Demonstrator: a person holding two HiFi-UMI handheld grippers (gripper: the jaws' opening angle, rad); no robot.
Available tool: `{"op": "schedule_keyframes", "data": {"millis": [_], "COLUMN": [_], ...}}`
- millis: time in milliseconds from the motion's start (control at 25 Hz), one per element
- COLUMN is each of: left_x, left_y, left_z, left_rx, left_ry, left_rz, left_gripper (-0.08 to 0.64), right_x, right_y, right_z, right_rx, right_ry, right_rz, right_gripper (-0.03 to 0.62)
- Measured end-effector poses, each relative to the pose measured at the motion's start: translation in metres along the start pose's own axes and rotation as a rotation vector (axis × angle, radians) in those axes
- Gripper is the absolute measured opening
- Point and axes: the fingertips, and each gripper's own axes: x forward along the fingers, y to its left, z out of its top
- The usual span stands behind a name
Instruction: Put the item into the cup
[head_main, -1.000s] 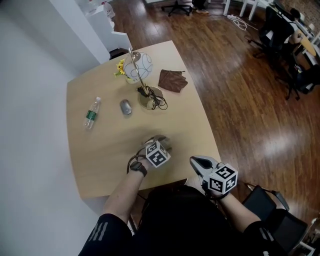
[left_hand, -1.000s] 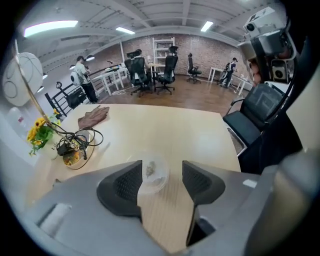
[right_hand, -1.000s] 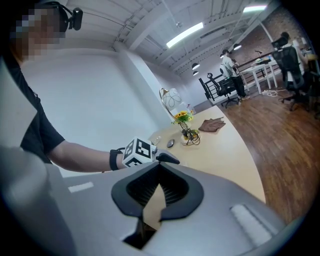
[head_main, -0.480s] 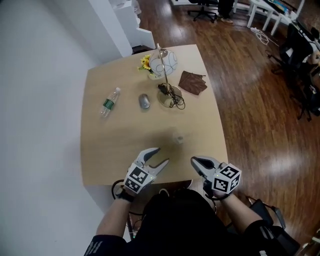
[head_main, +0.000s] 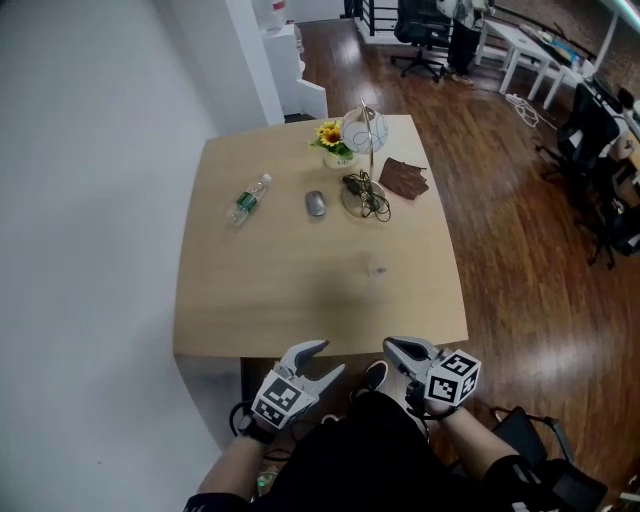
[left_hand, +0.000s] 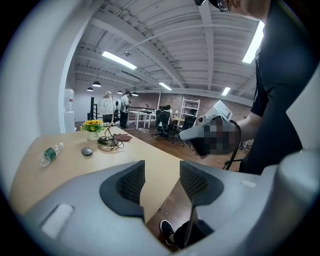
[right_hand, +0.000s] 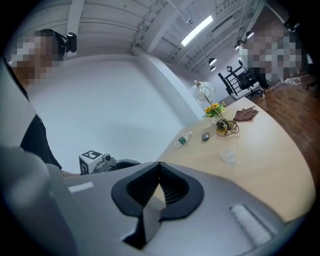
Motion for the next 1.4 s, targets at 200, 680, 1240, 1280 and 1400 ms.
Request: {"op": "schedule_keyframes", "data": {"millis": [200, 680, 1240, 1280, 1400], "left_x": [-0.064, -0.164, -0.168, -0.168, -0.169], "left_y": [-0.052, -0.135, -0.181, -0.181, -0.181], "left_z": [-0.022, -0.049, -0.040, -0.038, -0.035], "left_rx": [-0.028, -0.168, -0.047, -0.073, -0.118], "left_ry": [-0.052, -0.117, -0.117, -0.128, -0.145], "left_rz": [-0.037, -0.105, -0.039, -0.038, -0.025], "left_gripper": [0.212, 0.192, 0.202, 0.206, 0.206], "right_x": [-0.018, -0.047, -0.091, -0.093, -0.099], "right_y": [0.066, 0.201, 0.222, 0.222, 0.220], "right_z": [-0.039, -0.100, -0.112, -0.112, -0.110], "right_rx": [-0.004, -0.208, -0.275, -0.275, -0.274], "right_ry": [-0.059, -0.044, -0.018, -0.019, -0.022], "right_rz": [-0.027, 0.041, 0.030, 0.028, 0.022], "right_gripper": [0.008, 0.008, 0.008, 0.008, 0.008]}}
